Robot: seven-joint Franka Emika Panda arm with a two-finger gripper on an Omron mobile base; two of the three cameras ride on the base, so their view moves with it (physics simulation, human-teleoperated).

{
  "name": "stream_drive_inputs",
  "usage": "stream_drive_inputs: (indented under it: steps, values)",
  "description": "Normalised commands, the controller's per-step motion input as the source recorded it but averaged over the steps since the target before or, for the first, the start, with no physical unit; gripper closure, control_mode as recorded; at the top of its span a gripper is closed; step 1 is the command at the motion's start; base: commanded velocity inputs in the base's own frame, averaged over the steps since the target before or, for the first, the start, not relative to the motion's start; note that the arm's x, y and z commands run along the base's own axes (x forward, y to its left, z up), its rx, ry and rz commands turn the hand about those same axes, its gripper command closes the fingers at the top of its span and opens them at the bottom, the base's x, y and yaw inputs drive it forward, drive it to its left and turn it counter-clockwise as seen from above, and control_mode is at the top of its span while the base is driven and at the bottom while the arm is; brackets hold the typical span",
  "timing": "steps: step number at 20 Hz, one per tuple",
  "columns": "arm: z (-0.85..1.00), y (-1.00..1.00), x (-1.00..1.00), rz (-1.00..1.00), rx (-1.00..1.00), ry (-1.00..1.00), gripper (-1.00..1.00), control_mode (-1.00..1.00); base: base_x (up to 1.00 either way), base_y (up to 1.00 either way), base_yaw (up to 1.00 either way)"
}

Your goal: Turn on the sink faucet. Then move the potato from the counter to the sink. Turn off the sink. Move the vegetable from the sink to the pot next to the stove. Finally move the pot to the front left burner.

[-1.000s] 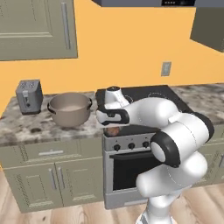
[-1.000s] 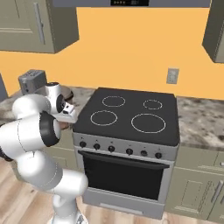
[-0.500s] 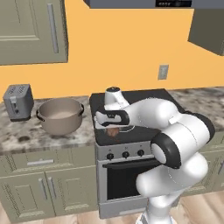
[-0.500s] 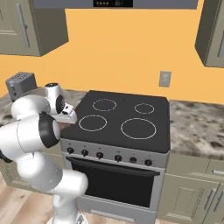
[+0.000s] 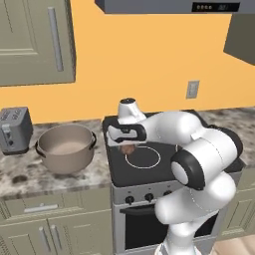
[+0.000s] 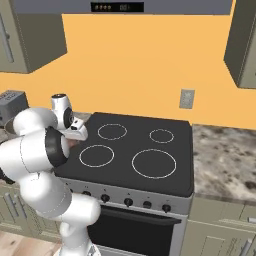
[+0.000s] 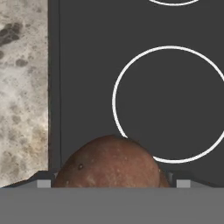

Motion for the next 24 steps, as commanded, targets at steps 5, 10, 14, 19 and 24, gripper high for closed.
stream_drive_inputs:
  steps: [5,10,14,19,24]
  values:
    - [0.0,0.0,0.0,0.0,0.0,0.0,1.0,1.0,0.24,0.32,-0.12]
    - [0.0,0.0,0.0,0.0,0.0,0.0,1.0,1.0,0.2,0.38,-0.13]
    - [0.0,0.0,0.0,0.0,0.0,0.0,1.0,1.0,0.35,0.16,-0.08]
    - [0.0,0.0,0.0,0.0,0.0,0.0,1.0,1.0,0.44,0.03,-0.04]
    - [0.0,0.0,0.0,0.0,0.0,0.0,1.0,1.0,0.22,0.22,-0.04]
